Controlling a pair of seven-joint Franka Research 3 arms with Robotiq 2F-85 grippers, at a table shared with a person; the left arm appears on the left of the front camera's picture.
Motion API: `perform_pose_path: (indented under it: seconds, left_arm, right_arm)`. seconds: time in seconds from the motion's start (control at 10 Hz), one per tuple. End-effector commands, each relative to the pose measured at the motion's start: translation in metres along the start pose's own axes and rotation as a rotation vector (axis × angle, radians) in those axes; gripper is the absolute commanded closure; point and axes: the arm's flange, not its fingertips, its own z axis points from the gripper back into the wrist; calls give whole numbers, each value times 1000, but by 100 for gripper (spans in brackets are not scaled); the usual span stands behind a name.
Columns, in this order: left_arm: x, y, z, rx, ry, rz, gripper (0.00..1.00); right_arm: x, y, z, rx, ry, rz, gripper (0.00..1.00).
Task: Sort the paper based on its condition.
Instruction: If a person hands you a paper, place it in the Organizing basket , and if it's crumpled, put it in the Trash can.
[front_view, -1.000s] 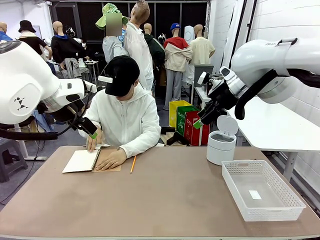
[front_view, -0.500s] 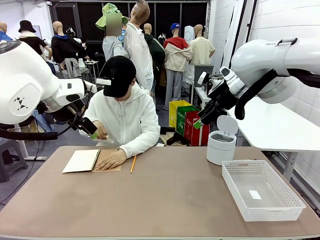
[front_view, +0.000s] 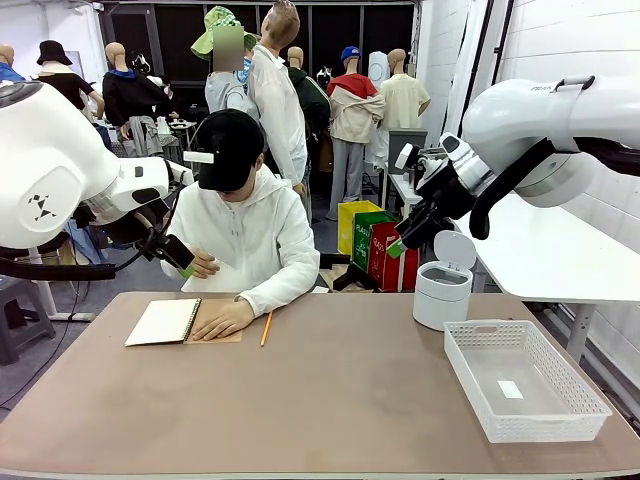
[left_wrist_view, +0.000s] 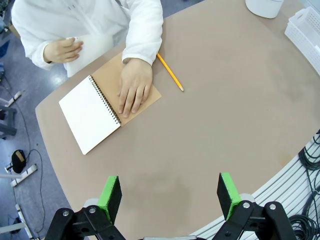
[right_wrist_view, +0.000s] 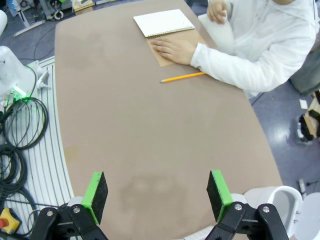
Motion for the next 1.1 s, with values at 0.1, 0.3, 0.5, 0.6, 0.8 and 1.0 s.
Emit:
perform_pose_path:
  seconds: [0.1,0.3,0.5,0.6,0.8,1.0]
  left_arm:
    - [-1,1,0,-1,0,1,0]
    - [-1,1,0,-1,0,1,0]
    - [-1,1,0,-1,0,1,0]
    - [-1,1,0,-1,0,1,0]
    - [-1,1,0,-1,0,1,0]
    - [-1,1,0,-1,0,1,0]
  right_arm:
    - [0,0,0,-2,1,0,0]
    - [0,0,0,-2,1,0,0]
    - [0,0,0,-2,1,0,0]
    - [0,0,0,-2,1,0,0]
    - [0,0,0,-2,1,0,0]
    - [0,0,0,-2,1,0,0]
